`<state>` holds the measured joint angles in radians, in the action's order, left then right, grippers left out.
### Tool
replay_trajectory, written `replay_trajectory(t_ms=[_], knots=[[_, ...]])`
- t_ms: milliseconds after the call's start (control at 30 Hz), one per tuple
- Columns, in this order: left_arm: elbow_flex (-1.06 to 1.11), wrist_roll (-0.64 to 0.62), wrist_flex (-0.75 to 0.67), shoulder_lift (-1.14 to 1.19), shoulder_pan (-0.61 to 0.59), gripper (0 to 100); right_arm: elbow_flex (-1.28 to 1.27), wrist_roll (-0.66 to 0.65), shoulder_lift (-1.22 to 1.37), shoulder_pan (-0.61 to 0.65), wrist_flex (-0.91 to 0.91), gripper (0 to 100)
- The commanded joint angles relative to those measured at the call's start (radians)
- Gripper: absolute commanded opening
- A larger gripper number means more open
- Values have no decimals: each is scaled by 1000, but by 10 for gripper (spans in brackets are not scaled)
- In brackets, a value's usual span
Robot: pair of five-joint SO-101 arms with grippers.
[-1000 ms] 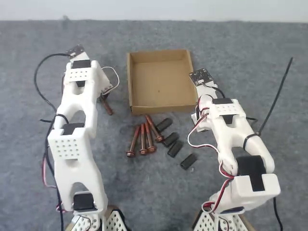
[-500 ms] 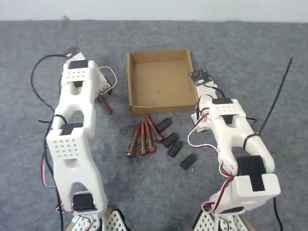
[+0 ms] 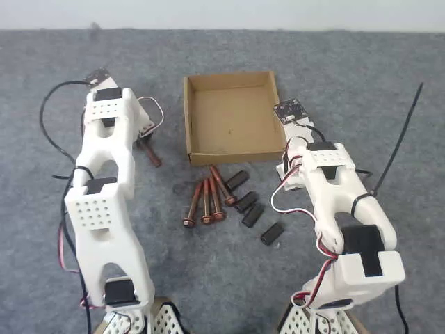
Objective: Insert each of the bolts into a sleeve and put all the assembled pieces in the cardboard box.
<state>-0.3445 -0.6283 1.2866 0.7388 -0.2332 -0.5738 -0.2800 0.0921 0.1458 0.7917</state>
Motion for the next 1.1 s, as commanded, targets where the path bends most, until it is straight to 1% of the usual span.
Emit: replay_trajectory(t_ms=[0, 167, 200, 267, 300, 467, 633, 733, 933, 1067], knots=[[-41, -8, 6, -11, 0, 116, 6, 5, -61, 8, -15, 6], [-42, -6, -11, -11, 5, 107, 6, 5, -61, 8, -15, 6], [-42, -5, -14, -11, 5, 86, 6, 5, -61, 8, -15, 6], [-42, -3, -14, -11, 5, 13, 6, 5, -61, 8, -15, 6], [-41, 0, -11, -11, 5, 5, 6, 5, -61, 8, -15, 6], [-36, 118, 12, -11, 8, 11, 6, 5, -61, 8, -13, 6], [-36, 279, 75, -20, 66, 11, 6, 5, -65, 12, -10, 6], [-38, 364, 83, -21, 78, 11, 5, 5, -70, 21, -8, 6], [-39, 423, 109, -23, 74, 11, 6, 11, -71, 30, 15, 6], [-4, 430, 80, -60, 64, 11, 8, 11, -73, 19, 44, 6]])
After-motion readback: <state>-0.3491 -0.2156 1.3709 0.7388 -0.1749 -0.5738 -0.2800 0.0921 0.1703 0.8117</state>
